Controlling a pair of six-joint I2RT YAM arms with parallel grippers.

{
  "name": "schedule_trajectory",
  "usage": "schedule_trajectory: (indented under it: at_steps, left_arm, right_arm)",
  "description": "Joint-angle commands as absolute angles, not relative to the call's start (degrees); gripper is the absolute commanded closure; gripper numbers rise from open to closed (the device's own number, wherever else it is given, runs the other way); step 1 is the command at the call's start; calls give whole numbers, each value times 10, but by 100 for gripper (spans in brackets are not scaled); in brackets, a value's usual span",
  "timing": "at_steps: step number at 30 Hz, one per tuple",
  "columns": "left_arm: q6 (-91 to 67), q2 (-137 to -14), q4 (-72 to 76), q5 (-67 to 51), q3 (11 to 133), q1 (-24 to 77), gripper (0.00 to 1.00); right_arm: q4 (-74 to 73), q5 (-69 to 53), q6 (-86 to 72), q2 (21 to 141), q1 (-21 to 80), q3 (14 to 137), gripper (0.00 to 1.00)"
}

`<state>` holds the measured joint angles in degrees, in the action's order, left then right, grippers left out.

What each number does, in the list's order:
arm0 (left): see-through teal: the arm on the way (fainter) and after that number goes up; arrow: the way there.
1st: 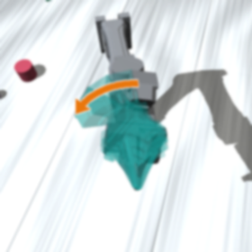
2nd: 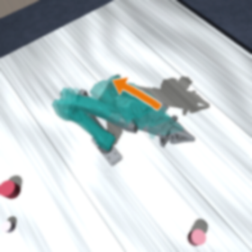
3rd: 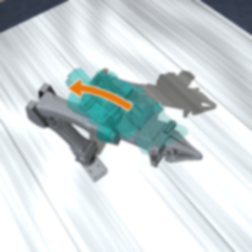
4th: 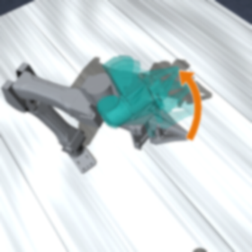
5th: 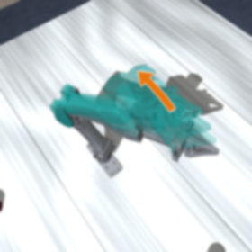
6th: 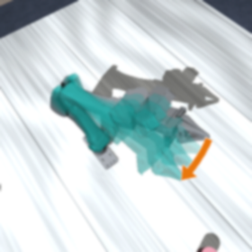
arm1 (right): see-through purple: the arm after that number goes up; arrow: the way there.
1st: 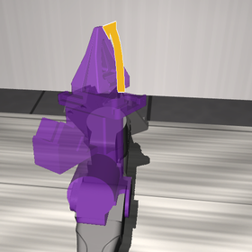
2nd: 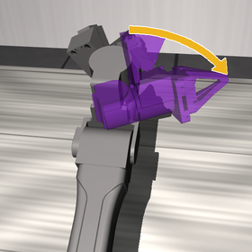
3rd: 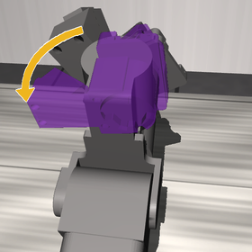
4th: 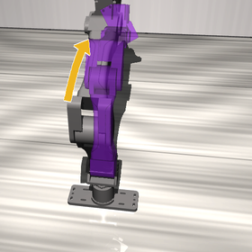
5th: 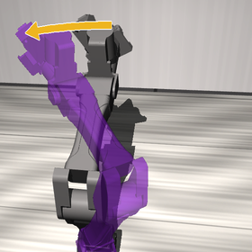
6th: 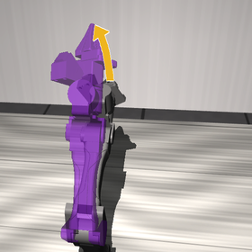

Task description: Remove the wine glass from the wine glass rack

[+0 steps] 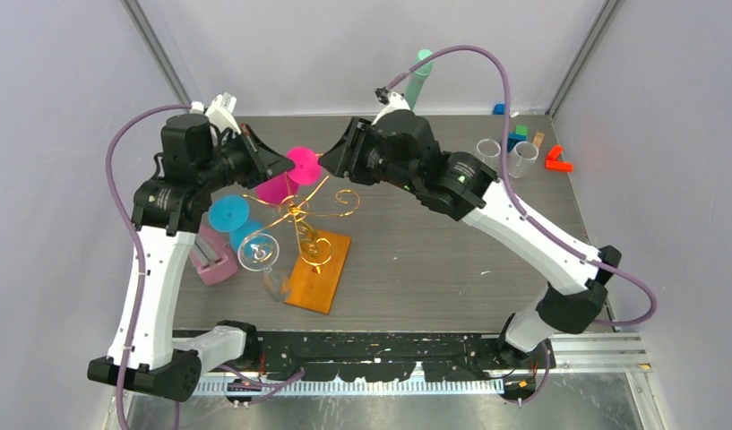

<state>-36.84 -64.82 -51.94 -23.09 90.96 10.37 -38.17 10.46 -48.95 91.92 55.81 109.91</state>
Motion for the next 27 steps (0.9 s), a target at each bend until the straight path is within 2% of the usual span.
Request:
schedule_trajectory:
  at_steps: [1,7,14,22,27]
  left_arm:
    - [-439,-635,-404,-211,885,100,100]
    - [-463,-640,-328,-172,869,100,100]
    - [-518,-670,-221,-225,865,100,100]
    - [-610,-692,-45,-383,875,101,100]
    - [-768,-705,120,-435,843,102,100]
  right_arm:
    - [-257,120,-468,845,560,1042,53]
    - [-221,122,-452,799,560,991,53]
    - [-195,136,-429,748,560,938,52]
    - [-192,214,-412,677,554,867,36]
    - [-230,202,-434,650,505,854,29]
